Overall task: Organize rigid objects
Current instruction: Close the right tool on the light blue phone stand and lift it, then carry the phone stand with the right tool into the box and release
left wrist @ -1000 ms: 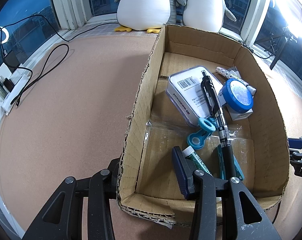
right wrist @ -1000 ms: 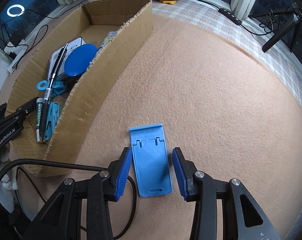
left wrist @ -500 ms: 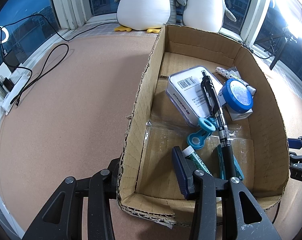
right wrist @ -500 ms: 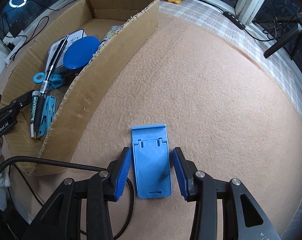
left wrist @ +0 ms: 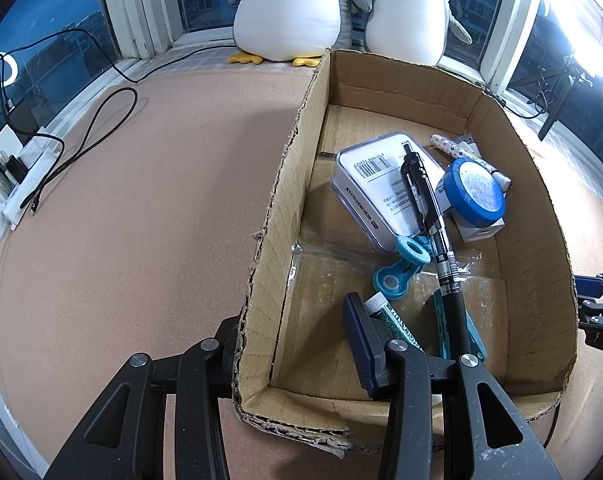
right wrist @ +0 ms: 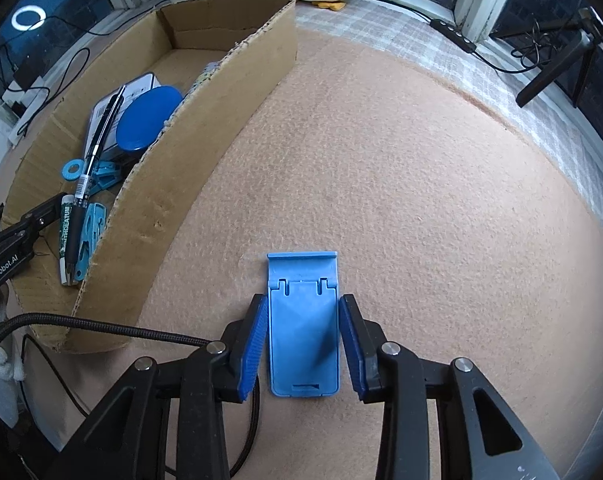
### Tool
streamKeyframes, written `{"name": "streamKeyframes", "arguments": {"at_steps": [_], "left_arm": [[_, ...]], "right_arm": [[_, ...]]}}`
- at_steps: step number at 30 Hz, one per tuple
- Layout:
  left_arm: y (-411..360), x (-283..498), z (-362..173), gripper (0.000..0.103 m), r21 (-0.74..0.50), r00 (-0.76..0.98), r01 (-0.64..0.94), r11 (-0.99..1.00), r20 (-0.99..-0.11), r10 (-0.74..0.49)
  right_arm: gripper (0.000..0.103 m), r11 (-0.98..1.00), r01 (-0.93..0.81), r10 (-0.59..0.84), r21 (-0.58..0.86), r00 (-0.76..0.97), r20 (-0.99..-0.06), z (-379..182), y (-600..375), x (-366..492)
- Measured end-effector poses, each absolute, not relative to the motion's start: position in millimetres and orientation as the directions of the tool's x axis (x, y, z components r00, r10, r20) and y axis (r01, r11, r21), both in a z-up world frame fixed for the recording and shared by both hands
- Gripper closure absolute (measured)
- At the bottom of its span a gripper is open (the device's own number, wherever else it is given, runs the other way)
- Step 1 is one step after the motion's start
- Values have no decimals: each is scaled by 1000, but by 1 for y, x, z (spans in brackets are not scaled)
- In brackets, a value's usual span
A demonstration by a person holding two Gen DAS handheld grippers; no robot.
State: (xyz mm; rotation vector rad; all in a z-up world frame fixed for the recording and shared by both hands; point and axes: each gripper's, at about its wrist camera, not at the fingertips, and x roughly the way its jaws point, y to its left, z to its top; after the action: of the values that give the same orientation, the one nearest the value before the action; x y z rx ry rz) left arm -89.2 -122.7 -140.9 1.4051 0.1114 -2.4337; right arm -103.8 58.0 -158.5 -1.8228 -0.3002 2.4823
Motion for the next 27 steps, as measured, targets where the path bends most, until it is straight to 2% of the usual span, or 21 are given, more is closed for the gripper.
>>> {"name": "streamKeyframes", "arguments": {"at_steps": [17,27], "left_arm": [[-122,-90,-141,58,101,-462,313,-944,-852,-244],[-123,-91,-141,58,103,-464,309,-945,-851,-245]], "right_arm": [[70,-995,-80,81,-52,-431,-899,-114,99,-107],[70,-998,-57,41,-15,-492,-870,-99,90,-141]]}}
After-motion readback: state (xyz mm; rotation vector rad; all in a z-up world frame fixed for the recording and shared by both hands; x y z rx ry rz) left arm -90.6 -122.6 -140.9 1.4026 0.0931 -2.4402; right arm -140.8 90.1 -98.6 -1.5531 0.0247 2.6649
